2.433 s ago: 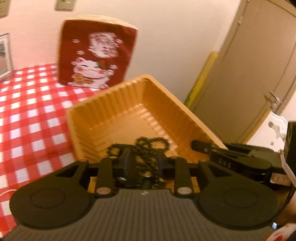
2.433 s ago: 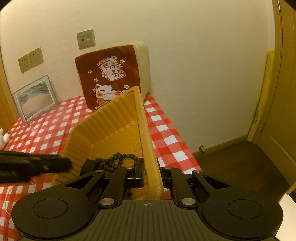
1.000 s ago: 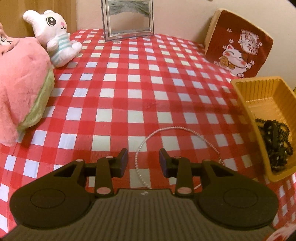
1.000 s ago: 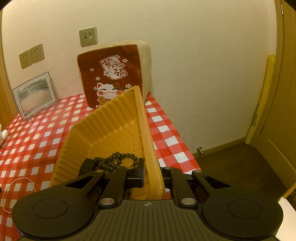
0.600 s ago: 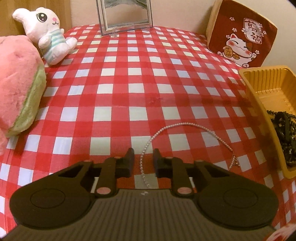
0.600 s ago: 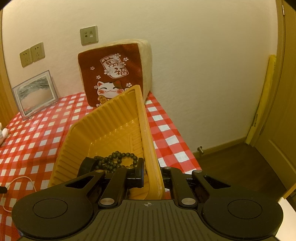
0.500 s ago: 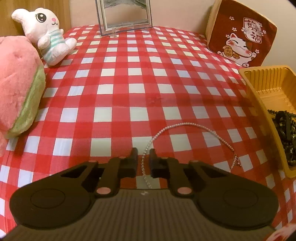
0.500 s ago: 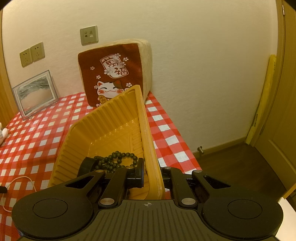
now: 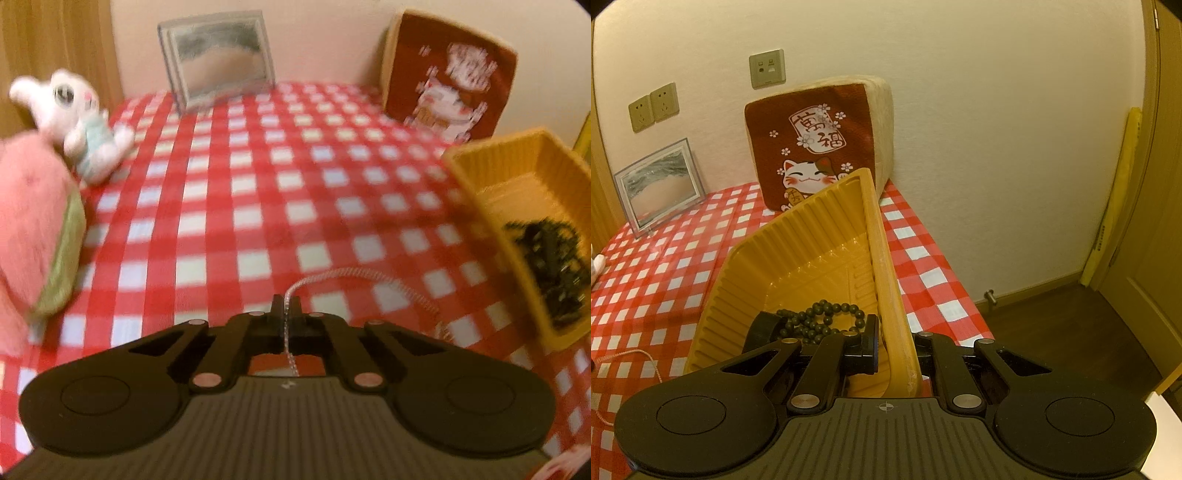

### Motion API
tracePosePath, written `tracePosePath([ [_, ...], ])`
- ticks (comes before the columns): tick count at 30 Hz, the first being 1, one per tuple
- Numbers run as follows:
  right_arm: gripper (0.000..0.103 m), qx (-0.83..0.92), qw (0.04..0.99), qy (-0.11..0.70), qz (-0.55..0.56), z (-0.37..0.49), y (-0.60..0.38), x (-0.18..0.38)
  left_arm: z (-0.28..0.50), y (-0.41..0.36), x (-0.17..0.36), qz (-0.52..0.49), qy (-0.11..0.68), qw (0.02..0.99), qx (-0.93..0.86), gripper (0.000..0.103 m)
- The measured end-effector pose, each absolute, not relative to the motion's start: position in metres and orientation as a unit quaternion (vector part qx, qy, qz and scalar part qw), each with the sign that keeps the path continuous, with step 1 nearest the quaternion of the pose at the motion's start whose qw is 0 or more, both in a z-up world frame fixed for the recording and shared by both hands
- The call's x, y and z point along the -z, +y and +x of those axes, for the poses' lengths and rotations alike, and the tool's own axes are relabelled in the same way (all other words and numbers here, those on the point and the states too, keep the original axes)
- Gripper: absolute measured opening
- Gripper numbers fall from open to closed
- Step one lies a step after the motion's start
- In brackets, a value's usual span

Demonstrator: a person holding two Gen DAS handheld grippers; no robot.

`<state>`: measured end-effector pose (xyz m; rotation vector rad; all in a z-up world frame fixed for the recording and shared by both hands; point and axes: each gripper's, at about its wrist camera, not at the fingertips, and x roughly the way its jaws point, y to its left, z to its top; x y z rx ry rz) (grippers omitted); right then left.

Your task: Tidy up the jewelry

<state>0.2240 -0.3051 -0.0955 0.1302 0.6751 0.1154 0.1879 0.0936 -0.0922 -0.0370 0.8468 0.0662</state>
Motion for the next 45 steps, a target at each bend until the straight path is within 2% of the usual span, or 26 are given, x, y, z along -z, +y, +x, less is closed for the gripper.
tracePosePath([
  [10, 0.009, -0.059, 0.941, 0.327, 0.065, 0.224, -0.305, 0.097, 0.187, 0.073, 0.011, -0.021, 0.329, 0.944, 0.007, 0.001],
  [21, 0.009, -0.063, 0.942, 0.323, 0.069, 0.223, -0.306, 0.096, 0.188, 0.044, -0.045, -0.022, 0.272, 0.960, 0.057, 0.001],
  [35, 0.009, -0.072, 0.942, 0.318, 0.078, 0.219, -0.310, 0.094, 0.198, -0.011, -0.090, -0.026, 0.226, 0.962, 0.154, 0.001],
  [45, 0.009, -0.074, 0.942, 0.316, 0.080, 0.220, -0.309, 0.093, 0.219, -0.066, -0.097, -0.044, 0.210, 0.947, 0.239, 0.001],
])
